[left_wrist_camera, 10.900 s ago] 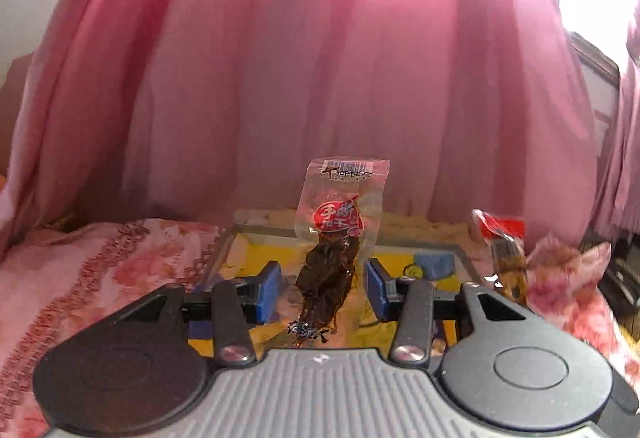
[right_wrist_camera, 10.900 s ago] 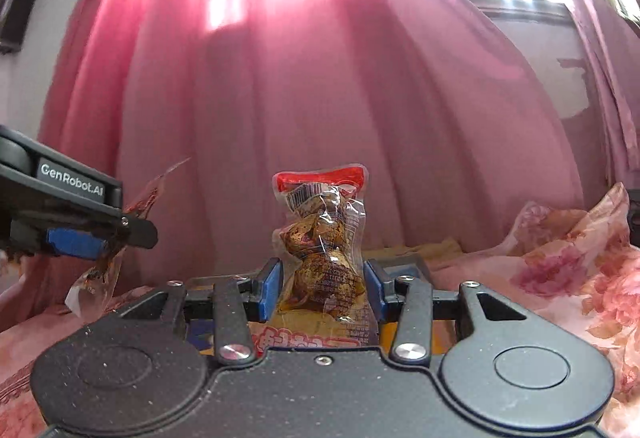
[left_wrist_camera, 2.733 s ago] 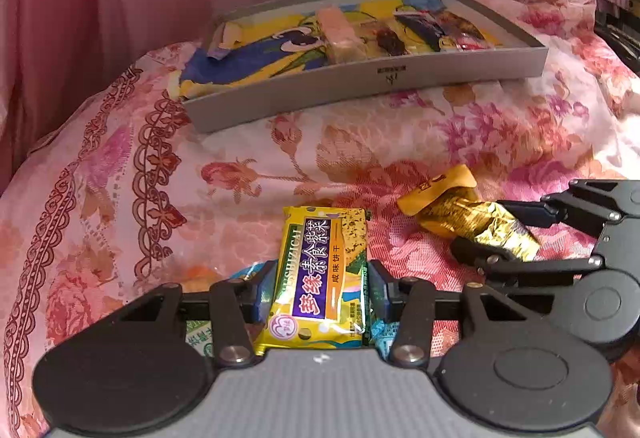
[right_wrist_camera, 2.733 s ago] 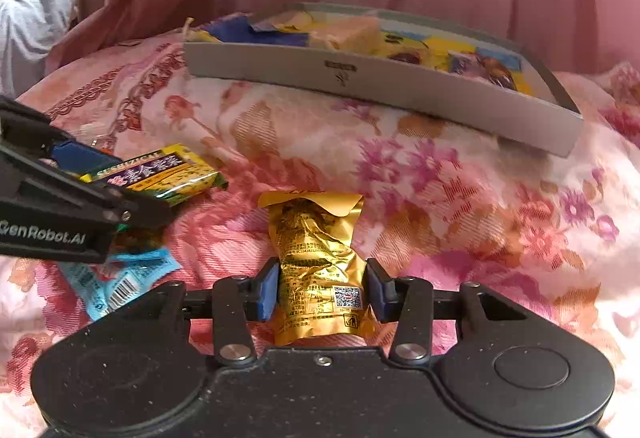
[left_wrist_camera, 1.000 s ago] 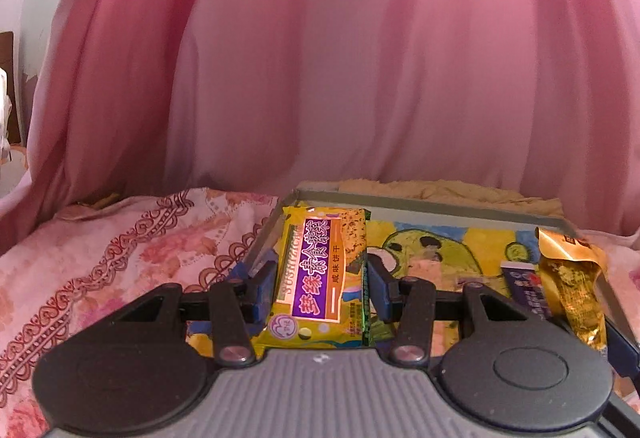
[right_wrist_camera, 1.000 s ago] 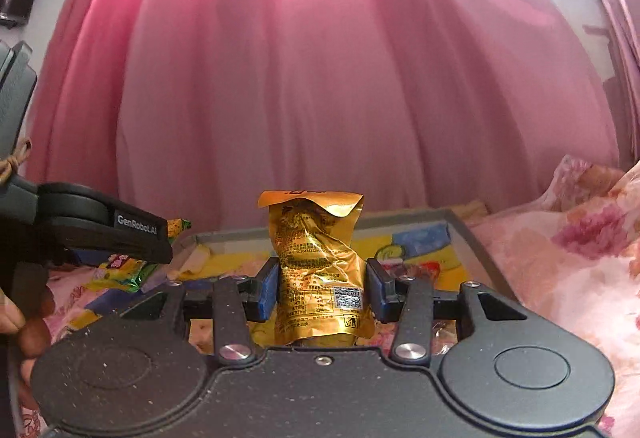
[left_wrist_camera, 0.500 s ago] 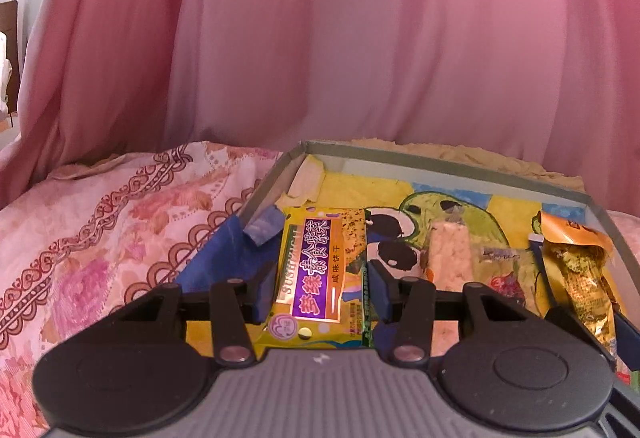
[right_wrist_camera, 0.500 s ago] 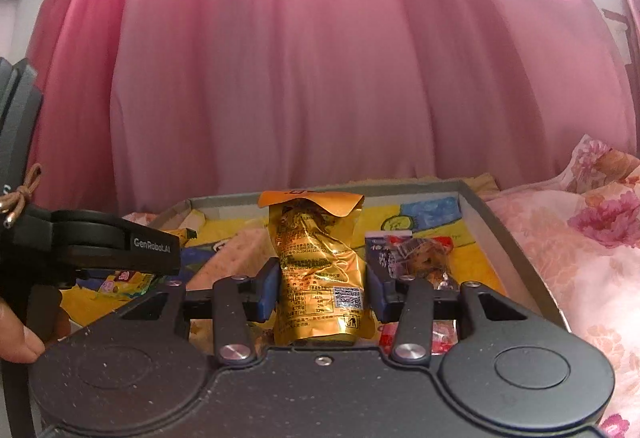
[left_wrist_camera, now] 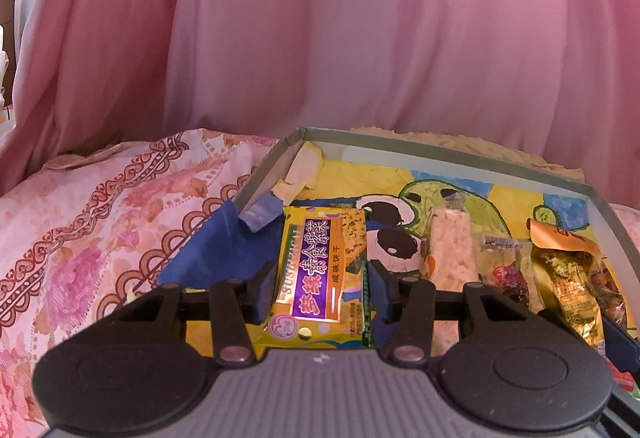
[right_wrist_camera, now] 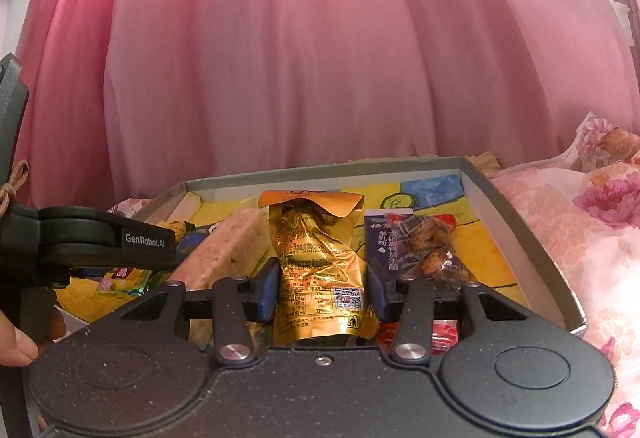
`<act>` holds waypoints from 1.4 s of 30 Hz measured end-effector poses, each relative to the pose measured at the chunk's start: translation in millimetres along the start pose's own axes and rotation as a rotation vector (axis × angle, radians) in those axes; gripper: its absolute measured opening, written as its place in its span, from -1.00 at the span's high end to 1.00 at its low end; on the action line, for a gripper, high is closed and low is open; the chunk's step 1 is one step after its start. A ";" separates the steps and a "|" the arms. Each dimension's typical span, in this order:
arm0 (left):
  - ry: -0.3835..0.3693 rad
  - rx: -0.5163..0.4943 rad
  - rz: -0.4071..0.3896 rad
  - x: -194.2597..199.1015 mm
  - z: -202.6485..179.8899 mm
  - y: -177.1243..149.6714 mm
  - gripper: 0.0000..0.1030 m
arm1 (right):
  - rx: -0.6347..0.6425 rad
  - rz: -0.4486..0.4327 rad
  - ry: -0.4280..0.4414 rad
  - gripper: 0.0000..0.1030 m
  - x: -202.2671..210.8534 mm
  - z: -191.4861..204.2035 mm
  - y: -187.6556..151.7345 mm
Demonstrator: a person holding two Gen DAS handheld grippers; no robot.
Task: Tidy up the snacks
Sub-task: 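Carry both packs into the grey tray and open both tools, then lift both tools away from the tray back over the remaining snacks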
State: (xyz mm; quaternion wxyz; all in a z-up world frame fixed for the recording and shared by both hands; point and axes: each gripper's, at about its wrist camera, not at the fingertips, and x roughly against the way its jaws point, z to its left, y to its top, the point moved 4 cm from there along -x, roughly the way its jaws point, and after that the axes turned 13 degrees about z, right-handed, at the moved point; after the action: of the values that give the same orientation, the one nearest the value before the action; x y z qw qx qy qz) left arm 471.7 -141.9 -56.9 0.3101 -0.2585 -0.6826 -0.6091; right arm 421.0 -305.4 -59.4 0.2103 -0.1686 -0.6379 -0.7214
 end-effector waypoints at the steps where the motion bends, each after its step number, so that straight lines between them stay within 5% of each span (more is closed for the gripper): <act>1: 0.000 0.001 0.001 -0.7 0.7 0.4 -0.01 | 0.001 0.000 0.000 0.08 -0.3 0.5 -0.4; 14: -0.008 0.019 0.020 -7.6 8.1 -1.1 -0.05 | 0.014 -0.007 0.002 0.01 -2.7 1.4 -1.6; 20: -0.005 0.042 -0.011 3.7 13.5 0.8 -0.59 | 0.010 -0.025 -0.012 -0.05 1.5 -1.6 -0.2; 28: -0.035 0.092 -0.090 44.1 27.5 8.6 -0.96 | -0.014 -0.112 -0.041 -0.65 37.0 -9.4 11.2; 34: -0.079 0.120 -0.143 88.0 42.2 3.1 -0.99 | -0.064 -0.194 -0.050 -0.96 84.5 -18.0 15.5; 42: -0.090 0.096 -0.247 150.7 56.2 -21.8 -0.99 | -0.069 -0.274 -0.085 -0.99 147.2 -11.9 5.6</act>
State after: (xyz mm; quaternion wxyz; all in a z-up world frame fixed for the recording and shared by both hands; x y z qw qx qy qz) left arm 348.1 -92.7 36.1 0.2139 -0.1846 -0.7508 -0.5970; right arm 298.4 -330.7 19.1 0.0769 -0.1175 -0.6381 -0.7571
